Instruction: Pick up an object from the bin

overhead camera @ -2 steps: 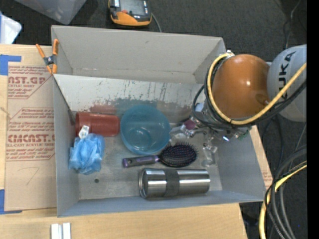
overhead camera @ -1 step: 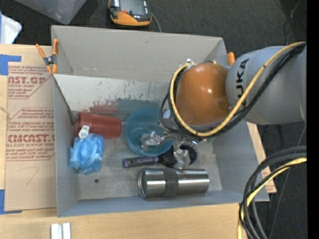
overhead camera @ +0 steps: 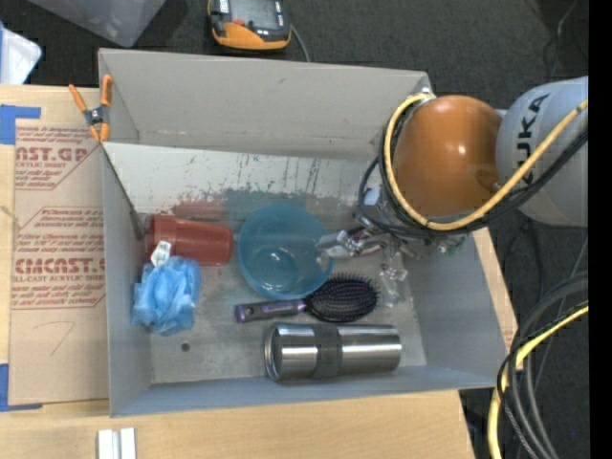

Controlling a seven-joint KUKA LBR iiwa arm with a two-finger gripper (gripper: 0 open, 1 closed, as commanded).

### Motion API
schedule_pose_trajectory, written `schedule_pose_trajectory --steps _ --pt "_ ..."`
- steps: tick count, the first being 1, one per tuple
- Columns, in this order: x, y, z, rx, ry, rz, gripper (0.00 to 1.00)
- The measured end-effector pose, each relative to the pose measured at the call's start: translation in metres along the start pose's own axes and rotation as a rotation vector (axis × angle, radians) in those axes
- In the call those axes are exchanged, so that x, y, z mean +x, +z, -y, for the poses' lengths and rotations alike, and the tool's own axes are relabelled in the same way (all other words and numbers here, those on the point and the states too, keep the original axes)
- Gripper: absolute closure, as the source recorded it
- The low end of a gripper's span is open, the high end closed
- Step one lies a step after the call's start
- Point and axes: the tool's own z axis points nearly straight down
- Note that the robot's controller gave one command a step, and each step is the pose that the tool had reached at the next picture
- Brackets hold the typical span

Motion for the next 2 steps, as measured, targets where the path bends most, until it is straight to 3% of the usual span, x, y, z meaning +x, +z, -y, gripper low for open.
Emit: schedule_pose_trajectory --steps 1,2 --pt "-0.006 0.045 -0.030 -0.011 -0.360 0.006 0.00" --pt "0.001 0.037 -0.006 0.001 -0.148 0.006 0.00"
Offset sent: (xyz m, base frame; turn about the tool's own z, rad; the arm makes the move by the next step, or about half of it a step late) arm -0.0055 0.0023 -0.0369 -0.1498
